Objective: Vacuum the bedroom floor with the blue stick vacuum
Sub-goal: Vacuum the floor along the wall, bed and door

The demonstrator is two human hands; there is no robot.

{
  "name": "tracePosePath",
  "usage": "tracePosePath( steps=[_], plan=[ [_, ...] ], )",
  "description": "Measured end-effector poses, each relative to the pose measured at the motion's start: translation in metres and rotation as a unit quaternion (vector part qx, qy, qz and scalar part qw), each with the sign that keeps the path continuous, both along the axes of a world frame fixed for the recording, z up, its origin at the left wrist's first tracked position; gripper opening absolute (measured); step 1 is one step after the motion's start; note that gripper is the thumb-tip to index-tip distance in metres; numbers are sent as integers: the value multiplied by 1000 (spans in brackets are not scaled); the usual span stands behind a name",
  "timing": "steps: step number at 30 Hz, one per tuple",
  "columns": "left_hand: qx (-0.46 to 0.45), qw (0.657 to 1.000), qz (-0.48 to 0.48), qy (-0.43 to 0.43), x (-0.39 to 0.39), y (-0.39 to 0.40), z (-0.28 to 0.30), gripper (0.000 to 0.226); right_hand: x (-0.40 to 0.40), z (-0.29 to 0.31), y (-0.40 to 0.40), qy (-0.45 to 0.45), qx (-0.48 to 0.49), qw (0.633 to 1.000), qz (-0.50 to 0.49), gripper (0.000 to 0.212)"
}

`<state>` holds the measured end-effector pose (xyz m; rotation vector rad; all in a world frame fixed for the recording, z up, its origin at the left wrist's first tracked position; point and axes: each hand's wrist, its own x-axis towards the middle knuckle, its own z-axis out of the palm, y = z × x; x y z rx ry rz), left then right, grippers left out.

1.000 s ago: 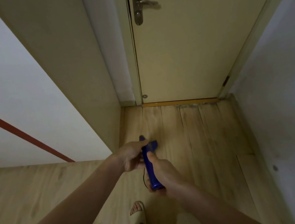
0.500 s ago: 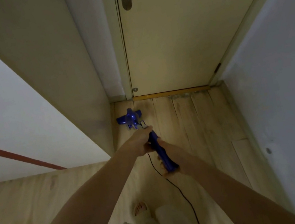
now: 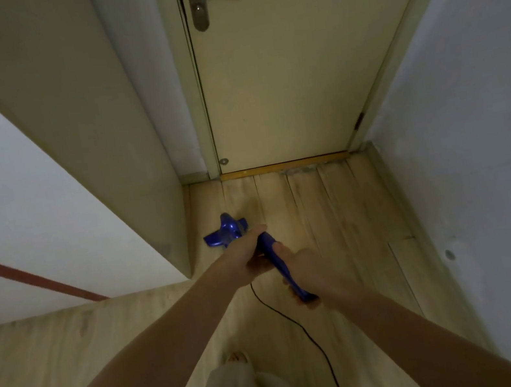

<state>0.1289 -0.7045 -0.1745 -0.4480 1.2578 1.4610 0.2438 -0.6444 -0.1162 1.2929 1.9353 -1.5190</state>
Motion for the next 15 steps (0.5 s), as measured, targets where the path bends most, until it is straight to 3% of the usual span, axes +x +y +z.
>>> tracePosePath(
  steps=[9, 15],
  plan=[
    [30, 992, -123, 22, 106, -21, 21, 22, 109, 42, -15, 26, -9, 999, 16, 49],
    [14, 975, -223, 12, 115, -61, 30, 28, 131, 32, -70, 28, -89, 994, -63, 43]
  ],
)
